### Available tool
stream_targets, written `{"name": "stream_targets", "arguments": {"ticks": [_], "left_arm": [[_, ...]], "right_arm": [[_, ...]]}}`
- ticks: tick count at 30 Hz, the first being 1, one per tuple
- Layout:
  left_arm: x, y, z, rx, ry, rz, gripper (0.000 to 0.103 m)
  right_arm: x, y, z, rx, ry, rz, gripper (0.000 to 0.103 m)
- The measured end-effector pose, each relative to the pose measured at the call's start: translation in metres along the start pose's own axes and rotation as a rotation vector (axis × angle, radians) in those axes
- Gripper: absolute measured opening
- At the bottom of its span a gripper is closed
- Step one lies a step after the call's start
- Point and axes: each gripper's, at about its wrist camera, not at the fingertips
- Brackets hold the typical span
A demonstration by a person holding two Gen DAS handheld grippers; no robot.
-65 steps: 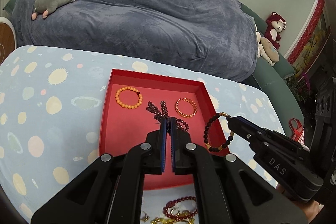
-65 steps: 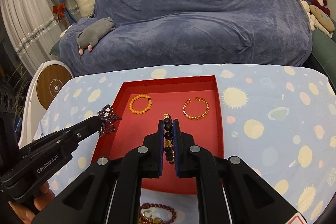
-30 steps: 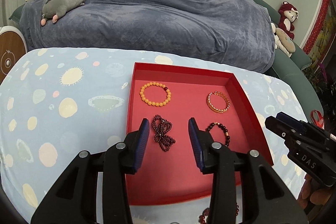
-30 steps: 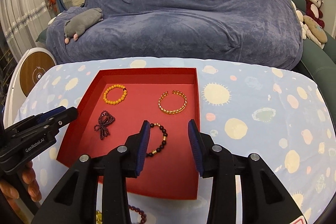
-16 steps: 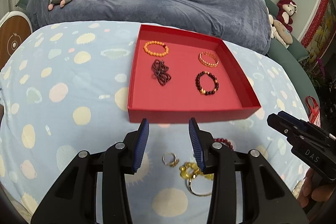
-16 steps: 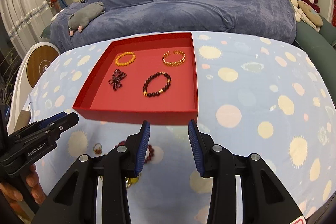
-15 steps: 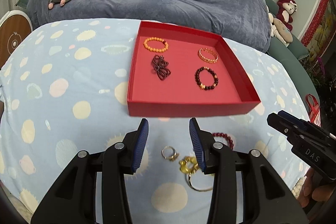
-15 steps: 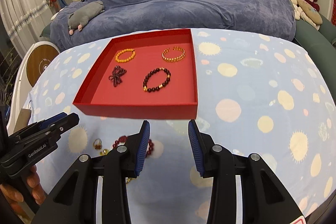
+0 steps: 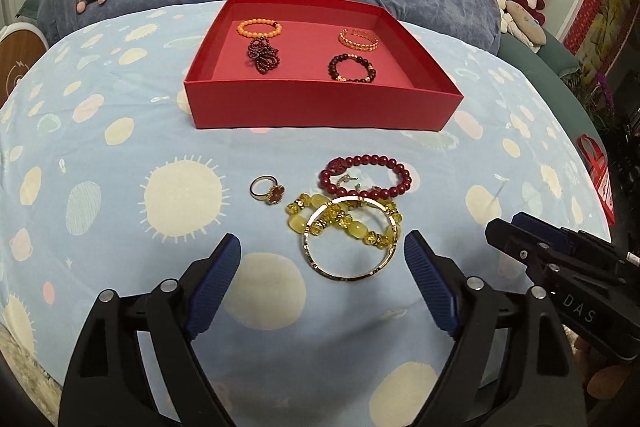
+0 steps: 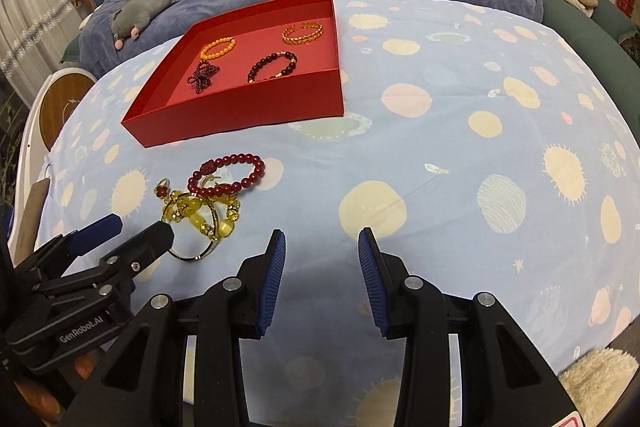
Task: Organize jewelry
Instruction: 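Withdraw both tools from the box back to the remaining jewelry, then grasp the thin rose-gold bangle with the left tool while the right tool grasps the red bead bracelet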
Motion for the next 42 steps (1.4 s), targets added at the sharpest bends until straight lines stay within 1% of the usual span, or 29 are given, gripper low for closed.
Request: {"name": "stream_targets", "arguments": {"ticks": [3,6,11,15,18,19,27,29,31,33,38,42], "left_arm": [[0.008,-0.002,-0.008,-0.019,0.005,-0.009,0.082],[0.014,-0.003,-0.013,-0.021,0.025,-0.019,0.084],[0.020,-0.004,-0.022,-0.022,0.084,-0.042,0.084],[0.018,-0.004,-0.027,-0.049,0.107,-0.031,0.083],[0.017,-0.004,-0.028,-0.057,0.113,-0.029,0.082],[0.019,-0.005,-0.028,-0.055,0.115,-0.033,0.081],[0.026,-0.001,-0.031,-0.055,0.113,-0.047,0.081],[0.027,-0.001,-0.031,-0.051,0.115,-0.052,0.076],[0.029,-0.001,-0.029,-0.043,0.099,-0.059,0.065],[0.029,-0.001,-0.028,-0.038,0.085,-0.070,0.059],[0.024,-0.002,-0.024,-0.040,0.057,-0.055,0.059],[0.013,0.000,-0.013,-0.022,0.048,-0.032,0.059]], "right_arm": [[0.002,0.000,0.000,0.002,-0.002,-0.003,0.037],[0.002,-0.001,-0.001,-0.001,0.001,-0.006,0.037],[-0.001,-0.005,-0.005,-0.012,0.004,-0.008,0.037],[-0.007,-0.011,-0.006,-0.017,-0.002,0.007,0.038],[-0.010,-0.015,-0.007,-0.027,-0.002,0.014,0.038],[-0.010,-0.016,-0.007,-0.027,-0.005,0.014,0.038],[-0.005,-0.014,-0.005,-0.016,-0.015,-0.004,0.038],[-0.005,-0.014,-0.005,-0.017,-0.015,-0.005,0.038],[-0.006,-0.014,-0.005,-0.018,-0.012,-0.005,0.038],[-0.006,-0.014,-0.006,-0.018,-0.009,-0.004,0.038],[-0.007,-0.014,-0.007,-0.019,0.000,-0.002,0.038],[-0.010,-0.013,-0.007,-0.019,0.011,0.001,0.038]]}}
Point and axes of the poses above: each gripper's, at about its wrist camera, not at the fingertips, and z roughly against the way its jaws point, x to its right, y to its top, and after that the axes turned 8 degrees about y, right-handed
